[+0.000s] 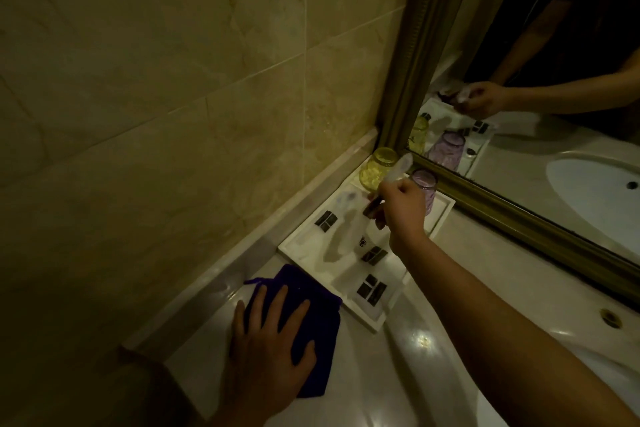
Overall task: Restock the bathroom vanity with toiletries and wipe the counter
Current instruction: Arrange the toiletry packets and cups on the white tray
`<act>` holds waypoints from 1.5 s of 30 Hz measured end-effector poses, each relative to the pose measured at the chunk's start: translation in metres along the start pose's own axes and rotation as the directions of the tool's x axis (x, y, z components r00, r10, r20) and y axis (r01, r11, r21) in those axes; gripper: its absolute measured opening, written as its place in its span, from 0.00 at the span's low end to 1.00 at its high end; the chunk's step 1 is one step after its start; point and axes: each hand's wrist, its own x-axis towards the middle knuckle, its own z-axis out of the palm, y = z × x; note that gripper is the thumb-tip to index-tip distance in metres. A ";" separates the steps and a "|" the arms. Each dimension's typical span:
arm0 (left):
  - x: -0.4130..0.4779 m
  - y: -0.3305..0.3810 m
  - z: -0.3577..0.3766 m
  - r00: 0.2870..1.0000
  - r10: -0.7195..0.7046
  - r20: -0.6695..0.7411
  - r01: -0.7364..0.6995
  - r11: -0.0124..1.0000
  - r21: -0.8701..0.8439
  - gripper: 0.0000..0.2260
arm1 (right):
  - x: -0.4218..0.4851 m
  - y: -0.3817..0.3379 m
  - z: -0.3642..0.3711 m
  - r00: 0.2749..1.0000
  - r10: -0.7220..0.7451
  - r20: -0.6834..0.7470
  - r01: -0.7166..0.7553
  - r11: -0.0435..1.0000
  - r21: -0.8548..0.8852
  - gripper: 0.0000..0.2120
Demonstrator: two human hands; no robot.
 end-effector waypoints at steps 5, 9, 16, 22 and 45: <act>0.000 -0.001 0.003 1.000 -0.006 0.005 0.006 1.000 0.004 0.28 | 0.002 0.009 0.002 0.967 0.253 0.027 -0.253 0.953 0.166 0.04; 0.000 -0.001 0.003 1.000 -0.020 0.014 0.020 1.000 0.000 0.28 | -0.001 0.032 0.002 0.951 0.308 0.042 -0.310 0.948 0.070 0.07; 0.000 -0.001 0.001 1.000 -0.018 0.011 0.018 1.000 -0.007 0.27 | -0.009 0.056 0.007 0.980 0.193 0.046 -0.163 0.916 -0.366 0.07; -0.001 0.000 0.001 0.999 -0.024 0.023 0.024 1.000 -0.008 0.27 | 0.003 0.060 0.012 0.988 0.038 0.152 0.082 0.703 -0.706 0.01; 0.001 -0.001 0.002 0.997 -0.044 0.061 0.042 0.999 0.020 0.28 | -0.013 0.082 0.019 0.859 -0.227 0.458 0.483 0.068 -0.873 0.31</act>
